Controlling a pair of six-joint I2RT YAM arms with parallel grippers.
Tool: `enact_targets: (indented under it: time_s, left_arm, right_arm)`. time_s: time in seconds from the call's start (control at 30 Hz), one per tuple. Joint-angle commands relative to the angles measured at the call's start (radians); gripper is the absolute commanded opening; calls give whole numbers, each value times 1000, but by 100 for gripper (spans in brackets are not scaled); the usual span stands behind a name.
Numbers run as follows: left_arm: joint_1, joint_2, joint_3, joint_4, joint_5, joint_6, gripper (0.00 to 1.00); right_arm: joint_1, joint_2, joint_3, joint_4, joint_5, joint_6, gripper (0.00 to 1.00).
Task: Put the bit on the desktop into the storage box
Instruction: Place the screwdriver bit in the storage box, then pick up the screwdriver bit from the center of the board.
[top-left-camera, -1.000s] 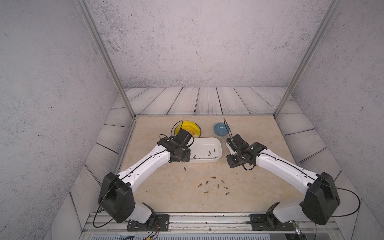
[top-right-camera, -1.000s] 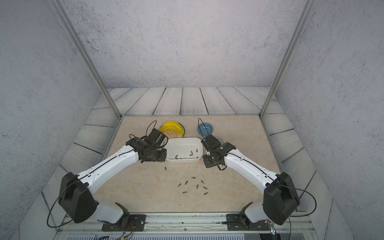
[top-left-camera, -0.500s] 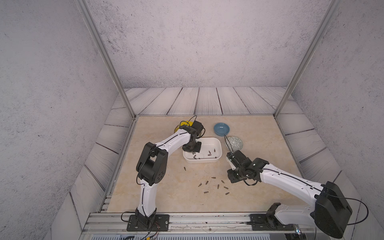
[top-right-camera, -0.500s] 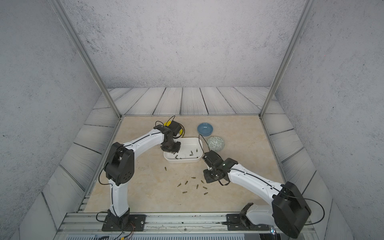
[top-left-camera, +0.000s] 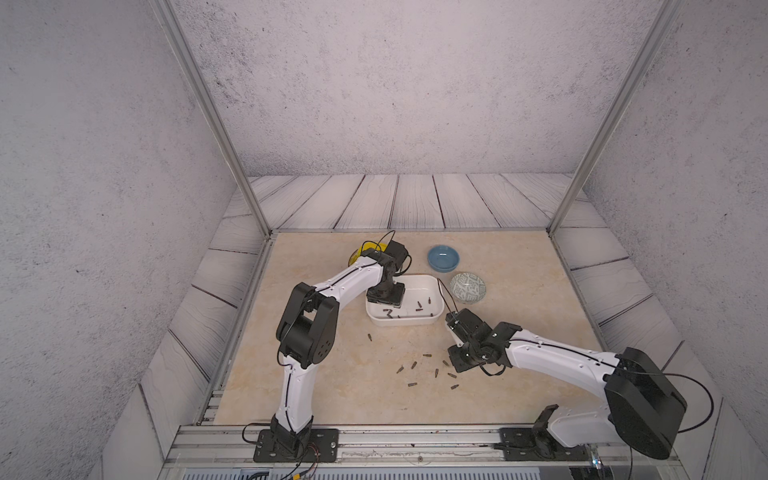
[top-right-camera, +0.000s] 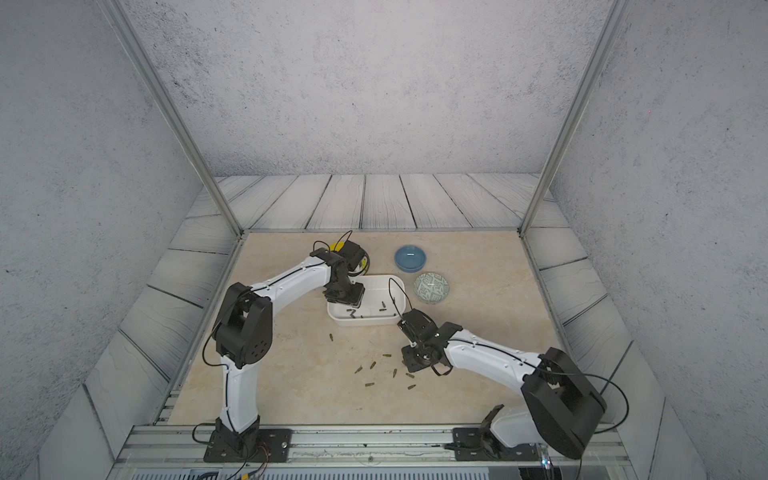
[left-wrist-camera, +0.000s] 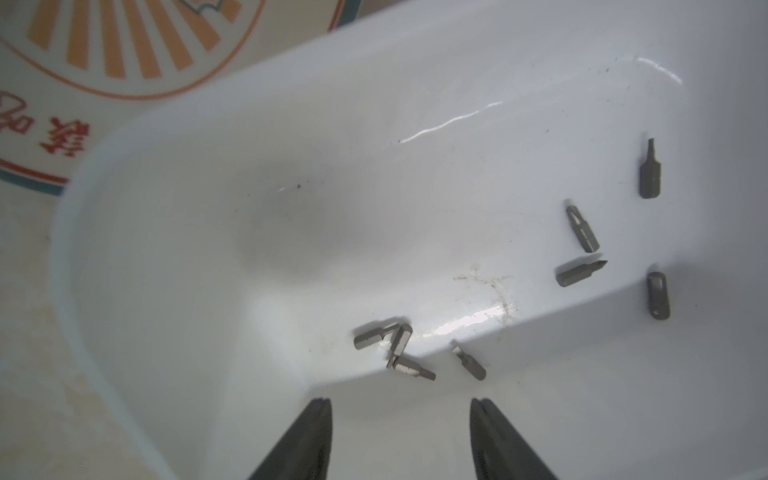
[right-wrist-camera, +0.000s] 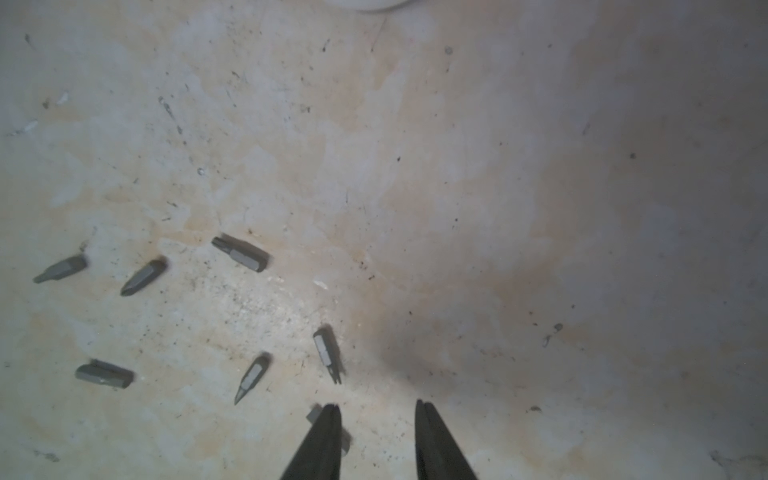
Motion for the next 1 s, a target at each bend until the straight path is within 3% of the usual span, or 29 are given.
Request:
enact_targets:
  time_s: [0.0,0.37,0.97]
  left_arm:
    - [9,-104,-3,-33,-25,4,62]
    - [97,-361,-196,-43,-30,4,65]
    - [134,-428,-369,17,14,-2,66]
  right_arm:
    - [22,37,26,22,9,-21,35]
    - [65,156,82,29,51,-37,34]
    - [130,225,110,-29,149,-9,23]
